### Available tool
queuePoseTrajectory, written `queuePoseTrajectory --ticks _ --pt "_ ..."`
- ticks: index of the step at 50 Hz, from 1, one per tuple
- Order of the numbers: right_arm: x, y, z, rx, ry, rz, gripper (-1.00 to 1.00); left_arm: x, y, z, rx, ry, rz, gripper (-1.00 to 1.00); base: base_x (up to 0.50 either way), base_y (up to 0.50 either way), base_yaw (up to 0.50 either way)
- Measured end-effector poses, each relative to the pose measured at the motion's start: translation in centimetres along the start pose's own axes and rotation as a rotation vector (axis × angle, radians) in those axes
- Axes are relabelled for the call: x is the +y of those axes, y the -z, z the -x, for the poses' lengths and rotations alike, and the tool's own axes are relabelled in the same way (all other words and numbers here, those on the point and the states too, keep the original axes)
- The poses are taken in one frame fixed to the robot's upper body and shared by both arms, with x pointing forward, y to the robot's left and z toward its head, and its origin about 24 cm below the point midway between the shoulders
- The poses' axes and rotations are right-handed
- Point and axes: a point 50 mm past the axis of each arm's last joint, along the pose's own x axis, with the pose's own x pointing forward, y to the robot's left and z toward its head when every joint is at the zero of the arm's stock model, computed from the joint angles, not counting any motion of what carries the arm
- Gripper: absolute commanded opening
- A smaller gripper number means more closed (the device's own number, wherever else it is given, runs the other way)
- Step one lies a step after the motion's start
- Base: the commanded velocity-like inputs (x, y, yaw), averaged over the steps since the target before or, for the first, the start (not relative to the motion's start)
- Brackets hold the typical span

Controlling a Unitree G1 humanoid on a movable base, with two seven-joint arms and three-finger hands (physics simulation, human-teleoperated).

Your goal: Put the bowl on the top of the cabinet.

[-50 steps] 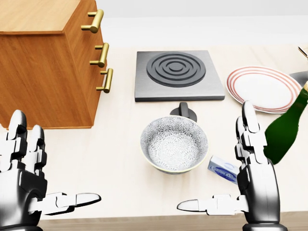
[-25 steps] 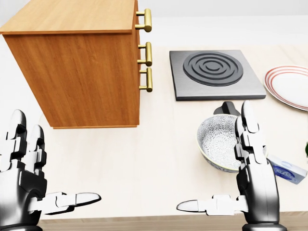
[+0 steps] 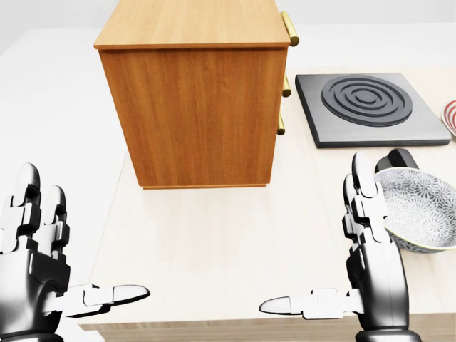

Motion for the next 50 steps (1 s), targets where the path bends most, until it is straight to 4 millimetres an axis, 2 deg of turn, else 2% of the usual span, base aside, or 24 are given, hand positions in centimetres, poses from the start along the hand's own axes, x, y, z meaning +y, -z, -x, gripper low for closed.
queuePoseTrajectory --ticks 18,50 --pt "0.13 0.26 -0.07 0.009 -0.014 -0.015 1.0 -0.06 0.07 -0.01 0.003 0.003 -0.001 1.0 0.03 0.0 0.0" --pt "0.22 0.34 -0.12 0.011 -0.02 -0.016 1.0 -0.13 0.11 0.01 0.005 0.008 0.0 1.0 0.32 0.0 0.0"
